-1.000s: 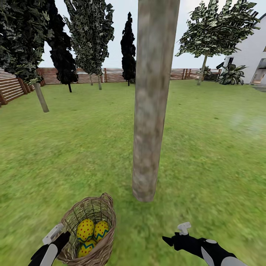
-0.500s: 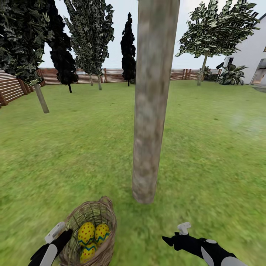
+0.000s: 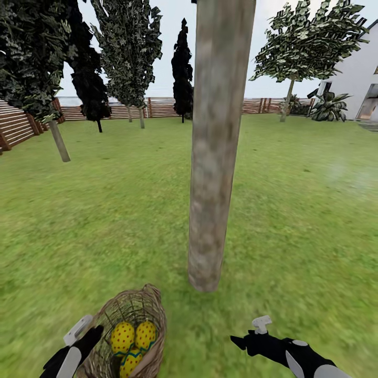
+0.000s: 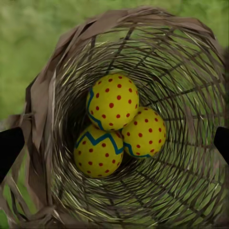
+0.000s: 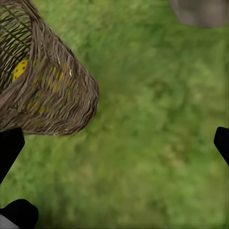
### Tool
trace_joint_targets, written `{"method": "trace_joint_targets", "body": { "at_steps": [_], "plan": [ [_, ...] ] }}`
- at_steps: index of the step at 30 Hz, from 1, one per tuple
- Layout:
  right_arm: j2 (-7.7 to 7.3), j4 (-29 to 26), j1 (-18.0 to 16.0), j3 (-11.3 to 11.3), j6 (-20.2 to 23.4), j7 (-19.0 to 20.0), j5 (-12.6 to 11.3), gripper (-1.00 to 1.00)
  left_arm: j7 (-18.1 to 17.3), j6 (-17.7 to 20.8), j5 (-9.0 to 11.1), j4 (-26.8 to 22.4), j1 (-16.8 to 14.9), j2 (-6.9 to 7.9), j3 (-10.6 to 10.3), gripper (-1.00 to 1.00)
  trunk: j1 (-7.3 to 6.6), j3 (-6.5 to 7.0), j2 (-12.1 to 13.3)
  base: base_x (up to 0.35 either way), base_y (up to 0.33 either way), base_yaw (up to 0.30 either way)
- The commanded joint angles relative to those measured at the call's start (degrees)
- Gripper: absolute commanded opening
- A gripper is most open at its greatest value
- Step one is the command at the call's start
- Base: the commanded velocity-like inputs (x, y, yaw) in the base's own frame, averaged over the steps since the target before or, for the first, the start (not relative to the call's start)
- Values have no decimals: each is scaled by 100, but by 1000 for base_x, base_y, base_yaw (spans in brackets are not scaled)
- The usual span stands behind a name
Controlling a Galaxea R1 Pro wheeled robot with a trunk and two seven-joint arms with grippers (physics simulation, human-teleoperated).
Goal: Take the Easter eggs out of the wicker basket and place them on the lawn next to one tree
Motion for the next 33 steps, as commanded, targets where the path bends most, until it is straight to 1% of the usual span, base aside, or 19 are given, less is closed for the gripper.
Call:
{"method": "trace_joint_targets", "body": {
  "at_steps": [1, 3, 6, 8, 10, 12, 27, 33],
  "plan": [
    [4, -2, -4, -38, -41, 16, 65, 100, 18, 35, 60, -18, -1, -1, 2, 100, -23, 13, 39, 0, 0, 0],
    [8, -4, -4, -38, -36, 17, 64, 100, -79, 43, 61, -15, -3, 16, 7, 100, -67, 49, 119, 0, 0, 0],
    [11, -7, -4, -54, -6, 13, 57, 100, -122, 106, 60, -19, -1, 33, 42, 100, -133, 103, 239, 0, 0, 119],
    [-8, -13, -4, -63, -11, 6, 57, 100, -126, 123, 60, -28, -1, 23, 39, 100, -177, 139, 320, 0, 0, 281],
    [-15, -21, -4, -64, -20, -157, 57, 100, -127, 126, 60, -32, -1, 17, 37, 100, -221, 175, 400, 0, 0, 292],
    [-4, -22, -4, -64, -23, -213, 57, 100, -127, 126, 60, -32, -1, 13, 32, 100, -265, 211, 480, 0, 0, 294],
    [-31, -107, -4, -77, -16, -238, 49, 100, -127, 119, 56, 36, 13, 37, 46, 100, -594, 480, 1082, 0, 0, 294],
    [-44, -118, -4, -82, -16, -238, 48, 100, -127, 118, 52, 45, 21, 36, 46, 100, -594, 480, 1082, 0, 0, 294]
  ]
}}
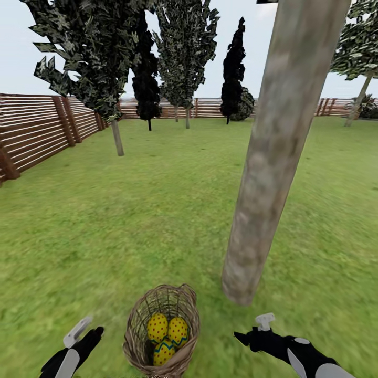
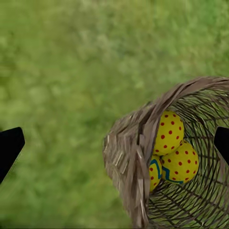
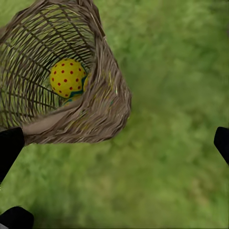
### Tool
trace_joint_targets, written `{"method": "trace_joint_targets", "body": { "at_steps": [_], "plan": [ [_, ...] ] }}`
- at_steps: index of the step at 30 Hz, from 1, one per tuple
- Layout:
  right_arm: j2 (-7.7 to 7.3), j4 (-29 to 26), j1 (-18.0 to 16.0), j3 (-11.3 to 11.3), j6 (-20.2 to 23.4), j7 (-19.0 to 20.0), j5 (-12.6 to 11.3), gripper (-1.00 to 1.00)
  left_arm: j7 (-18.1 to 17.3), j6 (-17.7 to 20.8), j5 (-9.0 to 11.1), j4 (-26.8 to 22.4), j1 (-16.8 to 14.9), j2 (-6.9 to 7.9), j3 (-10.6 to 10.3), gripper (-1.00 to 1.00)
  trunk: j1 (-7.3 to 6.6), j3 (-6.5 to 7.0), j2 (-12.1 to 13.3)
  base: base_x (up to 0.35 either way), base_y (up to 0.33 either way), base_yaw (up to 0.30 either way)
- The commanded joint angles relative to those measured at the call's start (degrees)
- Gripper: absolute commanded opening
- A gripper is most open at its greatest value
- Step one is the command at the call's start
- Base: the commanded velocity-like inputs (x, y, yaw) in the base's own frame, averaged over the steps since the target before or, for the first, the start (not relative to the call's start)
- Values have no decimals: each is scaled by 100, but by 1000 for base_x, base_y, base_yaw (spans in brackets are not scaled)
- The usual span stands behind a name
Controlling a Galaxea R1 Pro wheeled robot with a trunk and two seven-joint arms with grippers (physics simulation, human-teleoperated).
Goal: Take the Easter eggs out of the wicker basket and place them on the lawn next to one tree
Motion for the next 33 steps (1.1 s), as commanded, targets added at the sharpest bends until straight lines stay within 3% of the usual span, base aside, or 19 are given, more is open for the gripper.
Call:
{"method": "trace_joint_targets", "body": {
  "at_steps": [1, 5, 10, 13, 17, 20, 23, 26, 27, 29, 30, 33],
  "plan": [
    [-1, 2, -3, -41, -35, 19, 61, 100, 32, 27, 59, -9, -1, -1, 2, 100, 0, -5, -3, 0, 0, 294],
    [-2, -41, -3, -41, -33, -1, 61, 100, 30, 15, 48, -4, 1, 16, 1, 100, 0, -5, -3, 0, 0, 289],
    [16, -270, -3, -31, 42, -327, 67, 100, 32, 39, 41, 5, 1, 140, -2, 100, 0, -5, -3, 0, 0, 73],
    [17, -819, -3, 11, 738, -429, 137, 100, 38, 278, 46, -64, -25, 194, -1, 100, 0, -5, -3, 0, 0, 5],
    [55, -2003, 4, 25, 1851, -437, 159, 100, 41, 786, 57, -87, -183, 419, -9, 100, 0, -5, -3, 0, 0, 1],
    [71, -2683, 36, 42, 2677, -440, 220, 100, 52, 897, 59, -134, -307, 493, -11, 100, 0, -5, -3, 0, 0, 0],
    [128, -3206, 47, 162, 3234, -452, 367, 100, 35, 885, 57, -183, -344, 509, -14, 100, 0, -5, -3, 0, 0, 0],
    [393, -3506, 53, 297, 3698, -460, 448, 100, 17, 860, 59, -191, -351, 493, -33, 100, 0, -5, -3, 0, 0, 0],
    [685, -3579, 68, 610, 3877, -458, 685, 100, 14, 844, 53, -193, -351, 474, -52, 100, 0, -5, -3, 0, 0, 0],
    [941, -3585, 73, 889, 3924, -477, 926, 100, 13, 840, 51, -193, -351, 484, -45, 100, 0, -5, -3, 0, 0, 0],
    [1180, -3594, 75, 1007, 3941, -624, 1144, 100, 13, 839, 57, -187, -351, 489, -32, 100, 0, -5, -3, 0, 25, 0],
    [1413, -3575, 76, 1067, 3945, -1320, 1246, 100, 13, 839, 59, -177, -351, 495, -24, 100, 0, -5, -3, 0, 172, 0]
  ]
}}
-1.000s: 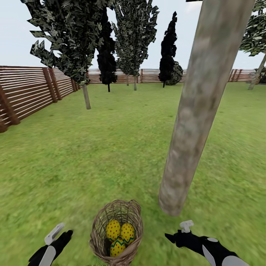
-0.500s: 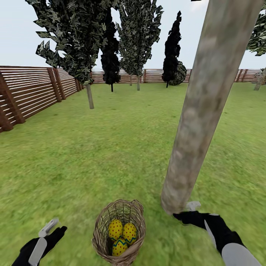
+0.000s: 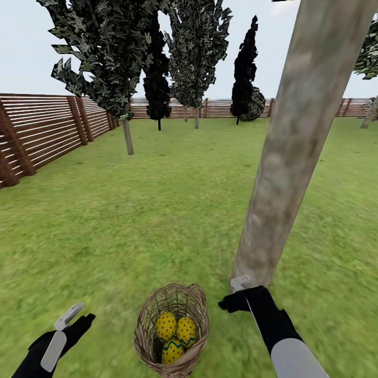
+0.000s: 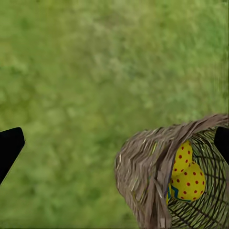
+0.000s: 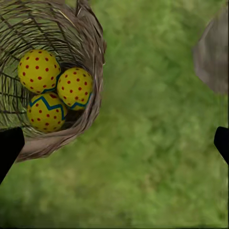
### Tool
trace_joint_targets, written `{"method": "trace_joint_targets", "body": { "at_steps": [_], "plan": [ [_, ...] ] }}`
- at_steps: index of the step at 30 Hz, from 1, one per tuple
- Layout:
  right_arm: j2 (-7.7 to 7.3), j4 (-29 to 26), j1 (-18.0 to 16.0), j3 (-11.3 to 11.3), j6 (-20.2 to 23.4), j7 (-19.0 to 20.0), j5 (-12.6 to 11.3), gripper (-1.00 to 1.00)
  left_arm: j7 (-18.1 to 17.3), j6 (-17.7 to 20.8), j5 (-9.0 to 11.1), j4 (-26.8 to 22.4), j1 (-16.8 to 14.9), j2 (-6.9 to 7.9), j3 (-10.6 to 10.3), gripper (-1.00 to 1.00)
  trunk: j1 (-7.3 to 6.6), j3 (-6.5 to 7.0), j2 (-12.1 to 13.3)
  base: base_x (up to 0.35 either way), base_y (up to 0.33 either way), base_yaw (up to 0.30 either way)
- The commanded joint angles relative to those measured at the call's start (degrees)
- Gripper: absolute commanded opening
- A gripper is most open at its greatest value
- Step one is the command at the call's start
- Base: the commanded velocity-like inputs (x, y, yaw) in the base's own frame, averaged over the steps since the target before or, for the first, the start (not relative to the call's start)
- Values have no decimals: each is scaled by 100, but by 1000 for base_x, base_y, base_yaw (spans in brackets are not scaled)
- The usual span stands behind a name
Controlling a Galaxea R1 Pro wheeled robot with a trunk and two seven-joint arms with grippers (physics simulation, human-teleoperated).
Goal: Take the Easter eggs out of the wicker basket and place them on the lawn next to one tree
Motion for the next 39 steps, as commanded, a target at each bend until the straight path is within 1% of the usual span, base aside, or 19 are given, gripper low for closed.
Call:
{"method": "trace_joint_targets", "body": {
  "at_steps": [1, 3, 7, 12, 19, 24, 26, 28, 29, 31, 32, 34, 39],
  "plan": [
    [25, -7, -4, -27, 14, -61, 61, 100, 36, 28, 61, -7, -2, 1, 2, 100, 0, -6, -4, 0, 255, 0],
    [94, 3, -4, 24, 15, -427, 62, 100, 36, 28, 61, 5, -2, 2, 6, 100, 0, -6, -4, 0, 280, 0],
    [135, -12, -2, 117, 14, -597, 63, 100, 36, 27, 62, 18, -2, 3, 10, 100, 0, -6, -4, 0, 298, 0],
    [138, -46, 2, 133, 15, -621, 69, 100, 36, 21, 62, 24, -3, 3, 14, 100, 0, -6, -4, 0, 221, 0],
    [132, -245, 19, 134, 7, -583, 35, 100, 36, 19, 62, 37, -2, -5, 17, 100, 0, -6, -4, 0, 22, 0],
    [141, -244, 30, 161, 19, -567, 44, 100, 36, 19, 62, 38, -2, -6, 17, 100, 0, -6, -4, 0, 5, 0],
    [148, -211, 39, 353, 84, -540, 45, 100, 36, 19, 62, 44, -3, -6, 17, 100, 0, -6, -4, 0, 169, 0],
    [150, -191, 64, 677, 125, -501, 45, 100, 37, 19, 62, 46, -2, -6, 12, 100, 0, -6, -4, 0, 247, 0],
    [151, -185, 87, 916, 144, -488, 42, 100, 36, 19, 62, 46, -2, -6, 11, 100, 0, -6, -4, 0, 280, 0],
    [151, -180, 134, 1110, 156, -480, 39, 100, 37, 19, 62, 47, -2, -6, 9, 100, 0, -6, -4, 0, 290, 0],
    [152, -179, 157, 1179, 160, -477, 35, 100, 36, 19, 62, 47, -2, -6, 9, 100, 0, -6, -4, 0, 297, 0],
    [152, -178, 173, 1227, 163, -475, 15, 100, 36, 19, 62, 47, -2, -6, 9, 100, 0, -6, -4, 0, 284, 0],
    [152, -163, 180, 1249, 164, -502, -12, 100, 36, 11, 54, 34, -2, -17, -16, 100, 0, -6, -4, 0, 81, 0]
  ]
}}
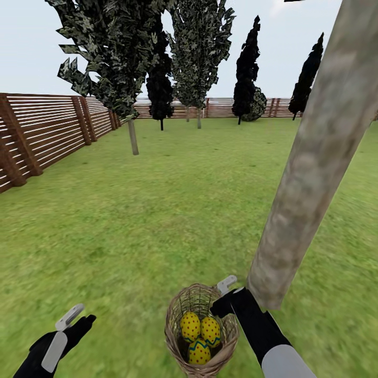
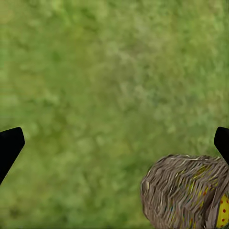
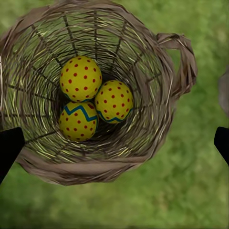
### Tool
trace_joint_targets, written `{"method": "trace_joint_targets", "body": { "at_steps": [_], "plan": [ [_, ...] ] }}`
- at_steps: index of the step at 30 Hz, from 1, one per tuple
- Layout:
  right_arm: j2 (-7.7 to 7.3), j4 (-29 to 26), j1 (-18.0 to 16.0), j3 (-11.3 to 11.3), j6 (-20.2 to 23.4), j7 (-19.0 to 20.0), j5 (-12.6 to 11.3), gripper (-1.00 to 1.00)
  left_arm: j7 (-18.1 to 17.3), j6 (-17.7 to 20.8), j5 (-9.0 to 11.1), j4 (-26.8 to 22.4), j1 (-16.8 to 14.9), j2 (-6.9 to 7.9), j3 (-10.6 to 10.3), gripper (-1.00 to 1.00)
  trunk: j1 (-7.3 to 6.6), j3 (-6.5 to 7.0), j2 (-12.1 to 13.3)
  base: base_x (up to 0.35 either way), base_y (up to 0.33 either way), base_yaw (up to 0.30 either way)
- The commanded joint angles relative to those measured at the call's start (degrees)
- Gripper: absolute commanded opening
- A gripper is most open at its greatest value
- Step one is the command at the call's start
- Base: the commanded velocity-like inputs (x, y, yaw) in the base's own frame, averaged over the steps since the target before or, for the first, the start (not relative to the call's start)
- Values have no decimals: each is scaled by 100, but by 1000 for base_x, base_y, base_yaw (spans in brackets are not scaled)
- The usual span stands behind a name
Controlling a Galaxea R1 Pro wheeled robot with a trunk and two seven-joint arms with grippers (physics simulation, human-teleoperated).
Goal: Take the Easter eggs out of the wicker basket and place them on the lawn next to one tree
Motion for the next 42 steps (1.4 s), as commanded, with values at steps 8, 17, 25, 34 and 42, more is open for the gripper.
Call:
{"method": "trace_joint_targets", "body": {
  "at_steps": [8, 17, 25, 34, 42],
  "plan": [
    [-7, 2, -2, 2, 18, 38, 42, 100, 37, 33, 51, -32, -2, -36, -26, 100, 110, -96, -204, 0, 4, 0],
    [-5, 87, -2, 2, 3, 34, 55, 100, 37, 32, 50, -42, -2, -42, -33, 100, 307, -257, -565, 0, 0, 0],
    [66, 39, -6, 50, 26, 43, 71, 100, 37, 30, 50, -33, -2, -42, -26, 100, 483, -401, -886, 0, 0, 0],
    [148, 0, -400, 287, 838, 13, -24, 100, 37, 31, 50, -51, -2, -49, -28, 100, 681, -562, -1247, 0, 0, 0],
    [148, 328, -477, 1007, 889, -777, -1149, 100, 37, 32, 51, -56, -2, -121, -34, 100, 856, -706, -1568, 0, 0, 0]
  ]
}}
